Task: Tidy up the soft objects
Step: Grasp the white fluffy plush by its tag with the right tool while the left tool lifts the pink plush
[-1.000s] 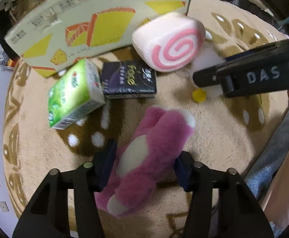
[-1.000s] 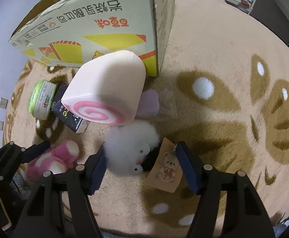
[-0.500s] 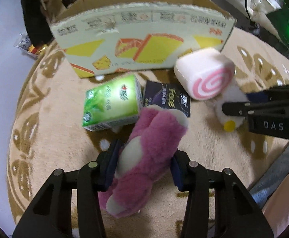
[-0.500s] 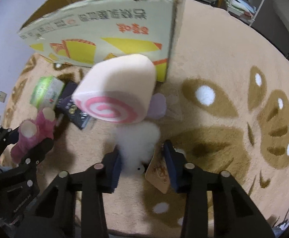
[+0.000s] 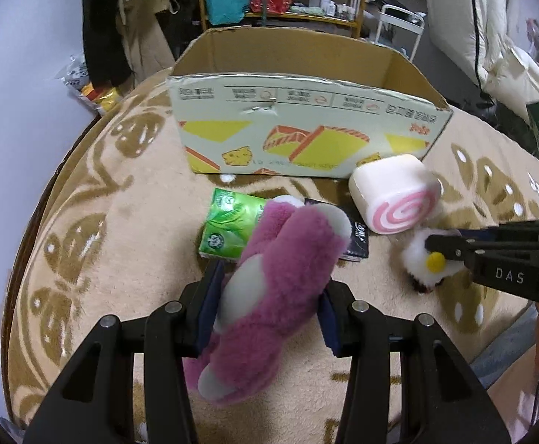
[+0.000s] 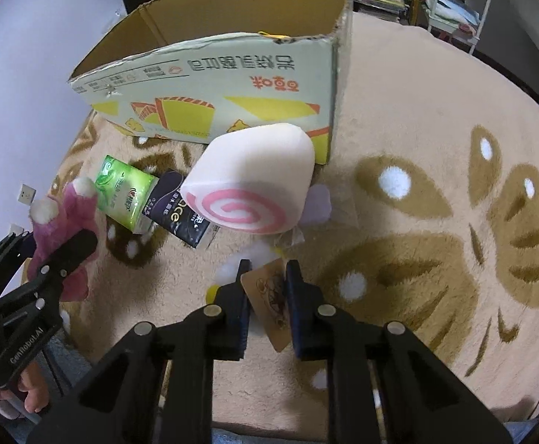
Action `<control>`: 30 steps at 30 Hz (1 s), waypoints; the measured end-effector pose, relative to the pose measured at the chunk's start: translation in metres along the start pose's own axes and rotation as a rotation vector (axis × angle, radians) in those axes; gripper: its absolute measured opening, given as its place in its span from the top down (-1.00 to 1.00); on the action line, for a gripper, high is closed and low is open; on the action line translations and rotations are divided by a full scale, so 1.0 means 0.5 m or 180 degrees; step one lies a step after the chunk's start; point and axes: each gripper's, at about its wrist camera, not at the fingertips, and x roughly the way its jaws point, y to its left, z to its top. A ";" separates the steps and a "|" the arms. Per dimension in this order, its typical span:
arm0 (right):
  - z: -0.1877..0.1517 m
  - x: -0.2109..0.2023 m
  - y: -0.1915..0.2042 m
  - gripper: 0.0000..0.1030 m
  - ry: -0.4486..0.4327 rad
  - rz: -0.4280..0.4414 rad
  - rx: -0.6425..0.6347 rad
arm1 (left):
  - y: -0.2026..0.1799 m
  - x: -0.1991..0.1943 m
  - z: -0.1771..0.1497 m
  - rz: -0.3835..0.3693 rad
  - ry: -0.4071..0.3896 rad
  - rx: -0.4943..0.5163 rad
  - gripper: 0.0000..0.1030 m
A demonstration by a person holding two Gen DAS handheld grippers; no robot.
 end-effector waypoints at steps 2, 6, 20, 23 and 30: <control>-0.002 -0.007 -0.006 0.65 -0.0045 -0.0008 0.0015 | 0.003 0.000 -0.001 0.0000 -0.0014 -0.0024 0.12; -0.011 -0.047 -0.023 0.66 -0.0241 0.0046 0.0034 | 0.001 -0.009 -0.001 0.0058 -0.0107 -0.0011 0.12; -0.016 -0.156 -0.037 0.66 -0.1050 0.0236 0.0230 | 0.005 -0.072 0.017 0.0037 -0.0666 -0.0063 0.12; -0.016 -0.171 -0.028 0.66 -0.1218 0.0262 0.0189 | 0.013 -0.084 0.024 0.0049 -0.0764 -0.0112 0.12; -0.019 -0.215 -0.013 0.65 -0.1635 0.0384 0.0129 | 0.023 -0.117 0.046 -0.0033 -0.0986 -0.0192 0.12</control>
